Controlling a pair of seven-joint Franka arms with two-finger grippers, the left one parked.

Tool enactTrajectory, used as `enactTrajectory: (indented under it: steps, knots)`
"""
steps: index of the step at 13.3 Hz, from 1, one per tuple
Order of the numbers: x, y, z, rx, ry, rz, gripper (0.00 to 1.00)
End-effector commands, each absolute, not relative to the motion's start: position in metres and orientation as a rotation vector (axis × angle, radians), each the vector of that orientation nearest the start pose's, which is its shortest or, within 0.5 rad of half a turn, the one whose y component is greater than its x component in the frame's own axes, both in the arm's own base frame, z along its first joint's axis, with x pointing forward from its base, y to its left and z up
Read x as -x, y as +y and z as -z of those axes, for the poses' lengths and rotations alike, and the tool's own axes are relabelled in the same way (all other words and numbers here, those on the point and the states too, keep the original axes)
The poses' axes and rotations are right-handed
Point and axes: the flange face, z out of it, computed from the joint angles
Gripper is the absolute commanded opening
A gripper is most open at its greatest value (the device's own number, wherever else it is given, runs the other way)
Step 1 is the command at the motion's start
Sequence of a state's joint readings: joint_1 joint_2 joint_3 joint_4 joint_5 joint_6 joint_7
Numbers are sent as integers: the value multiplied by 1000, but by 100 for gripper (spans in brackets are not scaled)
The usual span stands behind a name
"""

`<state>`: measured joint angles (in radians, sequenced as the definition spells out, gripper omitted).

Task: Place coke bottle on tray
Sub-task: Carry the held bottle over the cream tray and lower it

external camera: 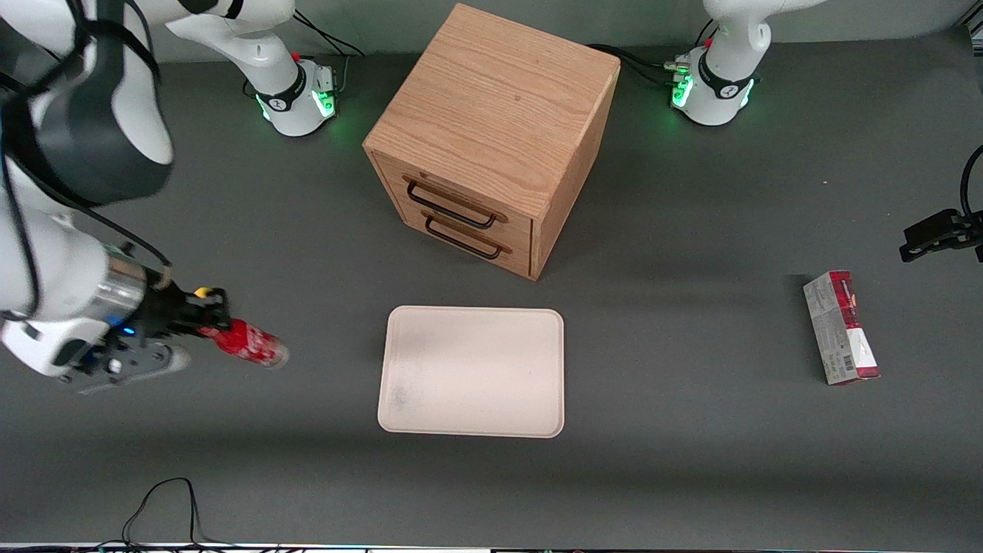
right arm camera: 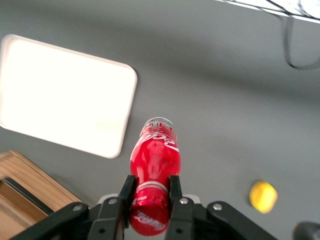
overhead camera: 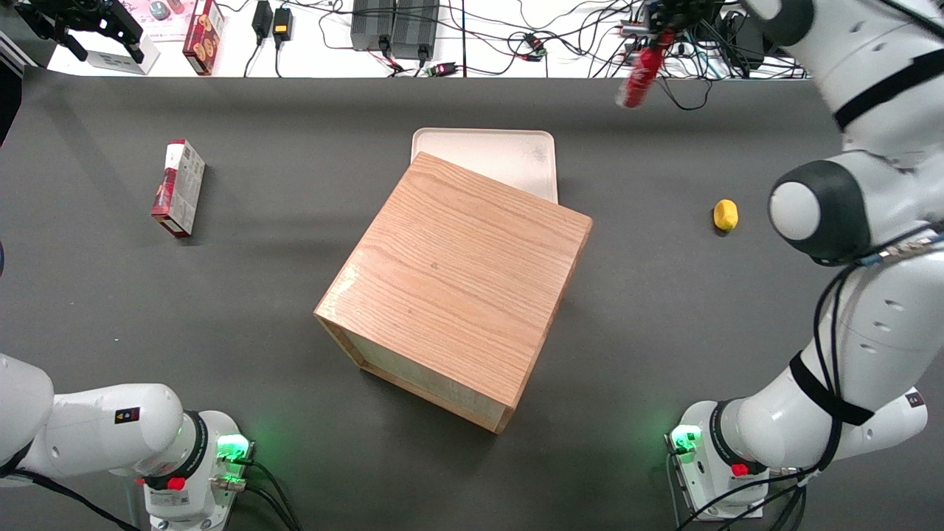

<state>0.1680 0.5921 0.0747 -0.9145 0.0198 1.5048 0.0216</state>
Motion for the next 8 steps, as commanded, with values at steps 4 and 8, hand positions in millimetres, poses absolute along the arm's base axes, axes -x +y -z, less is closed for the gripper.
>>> enactTrajectory:
  steps: [4,8]
  knots:
    - [-724,279,-441,3067,-353,145,0]
    - [-730,306,-358,3070,-383,145,0]
